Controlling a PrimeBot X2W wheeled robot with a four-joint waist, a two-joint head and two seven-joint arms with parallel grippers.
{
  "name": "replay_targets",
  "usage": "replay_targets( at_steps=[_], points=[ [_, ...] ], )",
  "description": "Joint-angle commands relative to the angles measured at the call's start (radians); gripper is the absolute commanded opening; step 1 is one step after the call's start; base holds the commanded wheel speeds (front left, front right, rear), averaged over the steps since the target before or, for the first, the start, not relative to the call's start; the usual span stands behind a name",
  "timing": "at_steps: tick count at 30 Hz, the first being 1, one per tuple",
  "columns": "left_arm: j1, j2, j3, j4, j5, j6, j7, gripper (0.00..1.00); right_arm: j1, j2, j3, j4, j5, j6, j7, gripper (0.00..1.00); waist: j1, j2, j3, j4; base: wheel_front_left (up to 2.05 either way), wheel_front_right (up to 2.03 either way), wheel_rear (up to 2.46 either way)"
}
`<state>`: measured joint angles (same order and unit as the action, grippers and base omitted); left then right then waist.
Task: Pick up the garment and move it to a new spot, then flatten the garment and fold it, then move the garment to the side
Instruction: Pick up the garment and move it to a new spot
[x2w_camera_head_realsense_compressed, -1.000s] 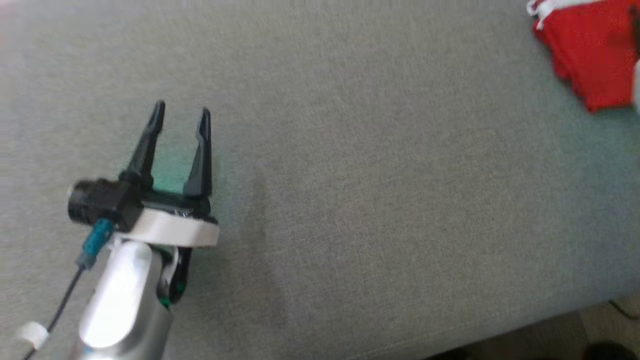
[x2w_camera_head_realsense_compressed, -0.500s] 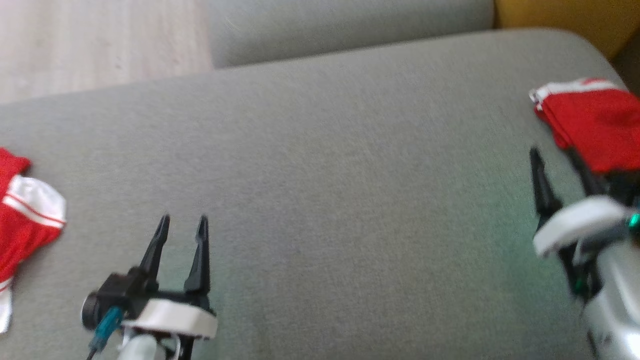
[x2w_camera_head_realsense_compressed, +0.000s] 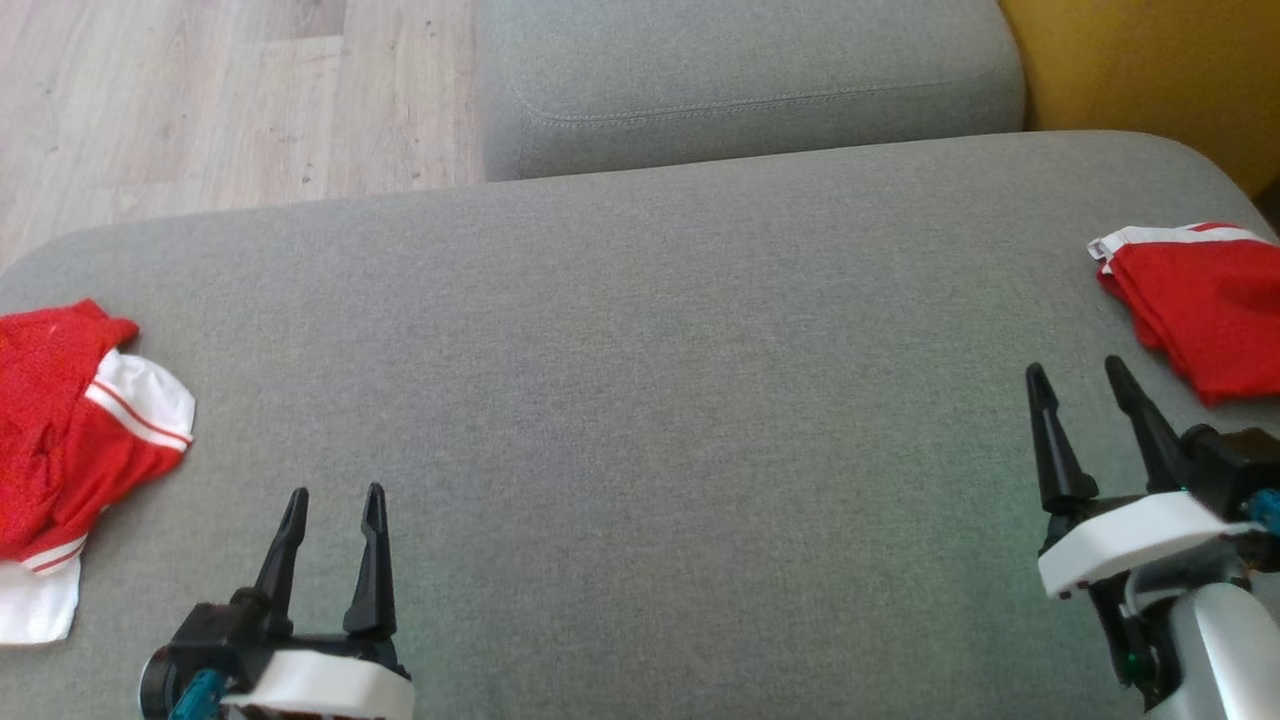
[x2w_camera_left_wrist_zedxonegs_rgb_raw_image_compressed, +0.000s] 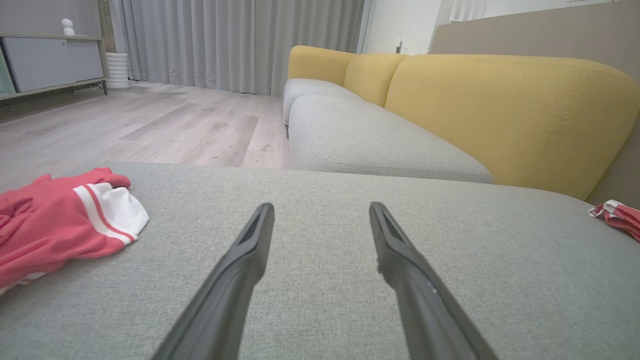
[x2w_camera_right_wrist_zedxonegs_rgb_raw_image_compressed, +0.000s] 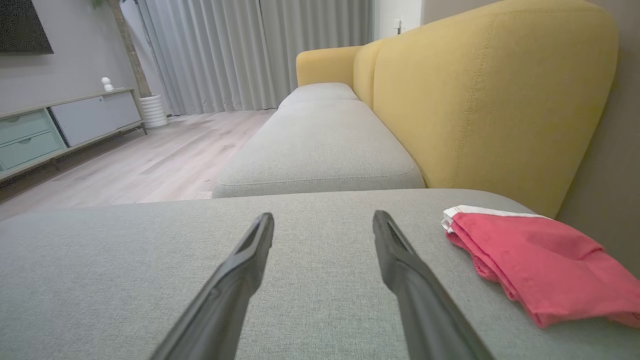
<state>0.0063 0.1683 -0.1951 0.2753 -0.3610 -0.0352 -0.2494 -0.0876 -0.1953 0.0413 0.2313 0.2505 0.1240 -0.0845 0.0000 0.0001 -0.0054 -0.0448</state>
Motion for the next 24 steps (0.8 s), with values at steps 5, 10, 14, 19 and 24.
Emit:
replay_targets(
  at_steps=[5,10,14,19,24],
  points=[
    [-0.041,-0.004,0.040,-0.033,0.006,-0.003,-0.012,1.00,0.000,0.000,-0.006,-0.085,-0.017,0.007,0.037,1.00,0.0000,-0.0001,0.007,0.026,0.00,0.00,0.00],
    [-0.047,-0.008,0.041,-0.027,0.013,-0.006,-0.012,1.00,0.024,0.005,-0.018,-0.107,-0.027,0.007,0.050,1.00,0.0000,-0.0001,0.004,0.099,0.00,0.00,0.00],
    [-0.041,-0.005,0.044,-0.022,0.015,-0.006,-0.012,1.00,0.030,0.011,-0.007,-0.117,-0.034,0.007,0.050,1.00,0.0000,-0.0001,0.001,0.179,0.00,0.00,0.00],
    [-0.036,0.005,0.043,-0.030,0.017,-0.006,-0.011,1.00,0.025,0.019,0.015,-0.117,-0.036,0.007,0.053,1.00,0.0000,-0.0001,0.000,0.286,0.00,0.00,0.00],
    [-0.039,0.015,0.038,-0.046,0.019,-0.003,-0.002,1.00,0.015,0.020,0.039,-0.109,-0.038,0.007,0.051,1.00,0.0000,-0.0001,0.006,0.384,0.00,0.00,0.00]
  ],
)
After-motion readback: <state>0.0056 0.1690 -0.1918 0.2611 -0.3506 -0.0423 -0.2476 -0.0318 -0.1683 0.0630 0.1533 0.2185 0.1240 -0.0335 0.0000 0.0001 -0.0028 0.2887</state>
